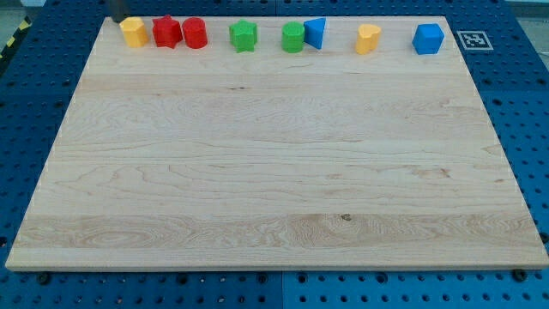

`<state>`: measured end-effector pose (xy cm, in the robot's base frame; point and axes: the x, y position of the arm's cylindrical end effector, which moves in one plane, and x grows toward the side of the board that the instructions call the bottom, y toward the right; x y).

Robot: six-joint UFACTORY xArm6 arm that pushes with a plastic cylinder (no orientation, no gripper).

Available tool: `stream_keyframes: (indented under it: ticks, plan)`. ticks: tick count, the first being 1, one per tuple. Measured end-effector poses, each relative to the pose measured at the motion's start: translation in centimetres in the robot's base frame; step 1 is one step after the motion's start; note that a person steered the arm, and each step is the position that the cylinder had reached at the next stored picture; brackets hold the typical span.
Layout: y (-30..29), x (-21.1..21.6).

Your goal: Push the hexagon below the red star

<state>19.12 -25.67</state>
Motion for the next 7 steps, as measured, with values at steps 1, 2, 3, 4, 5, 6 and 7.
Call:
stream_keyframes:
  ticks: [1,2,3,4,5,6,7]
  plan:
    - [1.4,0.0]
    - [1.4,0.5]
    - [1.6,2.9]
    - [4.3,5.8]
    - [7.3,9.3]
    - [5.9,9.9]
    - [3.0,8.7]
